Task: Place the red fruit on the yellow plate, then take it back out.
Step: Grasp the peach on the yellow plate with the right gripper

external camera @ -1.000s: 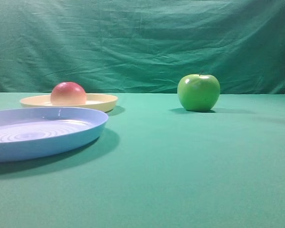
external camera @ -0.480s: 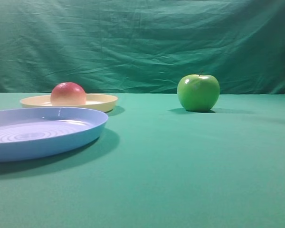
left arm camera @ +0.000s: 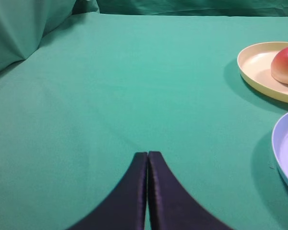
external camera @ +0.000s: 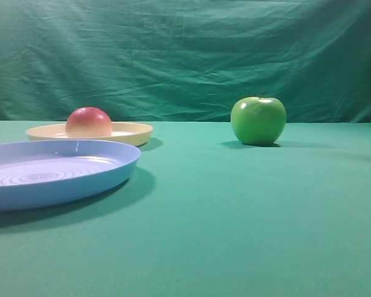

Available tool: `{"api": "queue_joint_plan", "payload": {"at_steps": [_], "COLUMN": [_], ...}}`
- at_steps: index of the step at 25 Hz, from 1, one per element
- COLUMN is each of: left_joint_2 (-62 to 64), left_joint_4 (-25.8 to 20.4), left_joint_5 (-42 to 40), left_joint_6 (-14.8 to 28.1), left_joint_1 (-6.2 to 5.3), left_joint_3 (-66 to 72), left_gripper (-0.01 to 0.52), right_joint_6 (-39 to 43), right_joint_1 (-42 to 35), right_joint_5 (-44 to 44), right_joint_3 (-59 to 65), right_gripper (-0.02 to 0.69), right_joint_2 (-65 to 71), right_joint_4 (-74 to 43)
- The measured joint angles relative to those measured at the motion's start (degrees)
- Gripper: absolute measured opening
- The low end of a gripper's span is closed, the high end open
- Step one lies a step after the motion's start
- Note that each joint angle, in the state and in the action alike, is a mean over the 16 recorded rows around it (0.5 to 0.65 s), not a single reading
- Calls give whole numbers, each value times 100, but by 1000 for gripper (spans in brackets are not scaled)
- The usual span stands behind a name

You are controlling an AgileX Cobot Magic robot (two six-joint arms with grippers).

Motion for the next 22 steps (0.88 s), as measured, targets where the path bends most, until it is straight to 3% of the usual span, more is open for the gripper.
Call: {"api": "queue_joint_plan", "payload": {"at_steps": [22], "left_joint_2": [0], "left_joint_4": [0], "left_joint_5": [0], "left_joint_6": [-5], "left_joint_1": [0], "left_joint_3": [0], "left_gripper": [0], "right_joint_6": [493], "right_joint_1": [-3033], "right_joint_5": [-3495], "right_joint_3": [4931], "right_gripper": [0], "right_joint_2": [-4000], "right_joint_4": [-434]}}
